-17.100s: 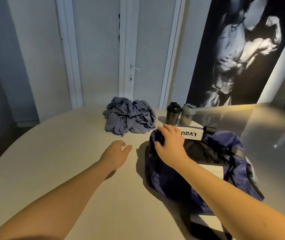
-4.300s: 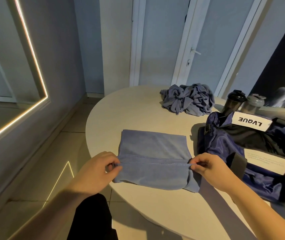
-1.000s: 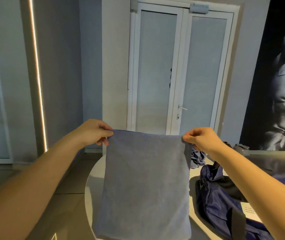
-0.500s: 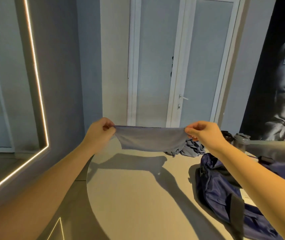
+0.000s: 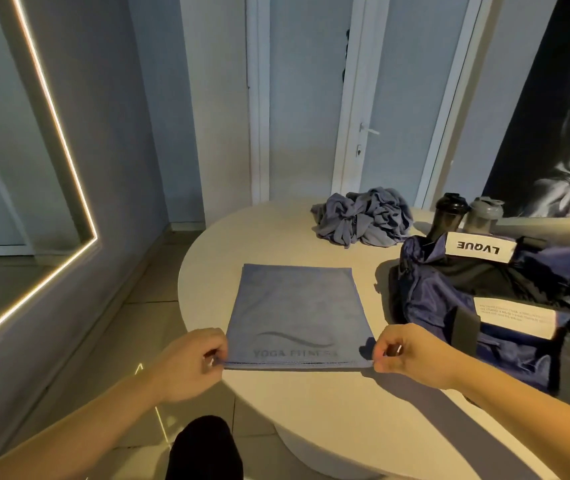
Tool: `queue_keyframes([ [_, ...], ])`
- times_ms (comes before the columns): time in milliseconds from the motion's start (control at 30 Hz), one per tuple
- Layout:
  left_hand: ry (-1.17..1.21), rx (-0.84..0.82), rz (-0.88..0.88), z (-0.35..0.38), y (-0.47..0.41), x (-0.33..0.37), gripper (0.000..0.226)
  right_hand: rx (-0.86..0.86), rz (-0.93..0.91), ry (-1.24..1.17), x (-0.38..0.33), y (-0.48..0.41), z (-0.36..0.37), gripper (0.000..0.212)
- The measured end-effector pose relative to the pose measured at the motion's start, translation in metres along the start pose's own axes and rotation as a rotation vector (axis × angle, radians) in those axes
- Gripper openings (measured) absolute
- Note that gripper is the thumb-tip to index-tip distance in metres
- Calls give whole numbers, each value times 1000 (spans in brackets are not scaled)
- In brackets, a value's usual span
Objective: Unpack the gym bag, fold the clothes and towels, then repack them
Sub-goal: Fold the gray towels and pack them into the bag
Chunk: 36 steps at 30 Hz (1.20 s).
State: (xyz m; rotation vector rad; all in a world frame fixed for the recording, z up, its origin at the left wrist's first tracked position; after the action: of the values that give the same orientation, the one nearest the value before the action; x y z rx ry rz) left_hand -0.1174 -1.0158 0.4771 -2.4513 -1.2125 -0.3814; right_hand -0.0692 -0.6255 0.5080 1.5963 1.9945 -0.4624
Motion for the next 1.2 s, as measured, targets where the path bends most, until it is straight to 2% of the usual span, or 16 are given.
queue_keyframes([
  [100, -78, -24, 84, 1, 2, 3, 17, -26, -13, 75, 2, 1, 6, 8],
  [200, -113, -121, 130, 0, -2, 9, 13, -138, -3, 151, -3, -1, 8, 15],
  [267, -96, -122, 102, -5, -17, 9, 29, -205, 23, 128, -9, -8, 4, 17],
  [333, 7, -35, 9, -11, -42, 7, 41, -137, 30, 44, -16, -29, -7, 12],
  [400, 77, 83, -92, -14, -79, 4, 34, 28, 28, -10, -20, -62, -20, 9],
  [467, 69, 144, -166, -10, -121, 0, 21, 157, 48, 4, -24, -101, -22, 20],
  [567, 31, 154, -211, 10, -177, -13, 9, 207, 93, 57, -26, -159, -6, 36],
  [633, -37, 112, -219, 29, -207, -24, 16, 200, 129, 67, -22, -193, 11, 32],
  [700, -129, 73, -227, 45, -227, -35, 27, 209, 135, 193, -14, -218, 24, 34],
  [833, -280, 2, -293, 63, -238, -59, 59, 180, 170, 442, 16, -243, 34, 70],
  [933, -355, -115, -350, 73, -235, -70, 75, 147, 228, 493, 35, -245, 33, 95],
  [1067, -360, -195, -405, 74, -233, -75, 85, 175, 343, 486, 46, -244, 28, 95],
  [1200, -377, -213, -418, 72, -232, -75, 89, 167, 342, 495, 48, -243, 27, 93],
])
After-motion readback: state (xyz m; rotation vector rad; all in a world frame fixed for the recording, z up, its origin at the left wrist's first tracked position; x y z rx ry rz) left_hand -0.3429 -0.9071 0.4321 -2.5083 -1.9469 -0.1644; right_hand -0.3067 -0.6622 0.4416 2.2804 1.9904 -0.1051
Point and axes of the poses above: each hand's wrist, its own y-axis away from the middle knuckle, its own z-axis out of the palm, x = y × z, the point moved 5 cm from there along -y, towards the middle knuckle, and after that the axes turned 2 degrees about -y, right-handed, at the moved point
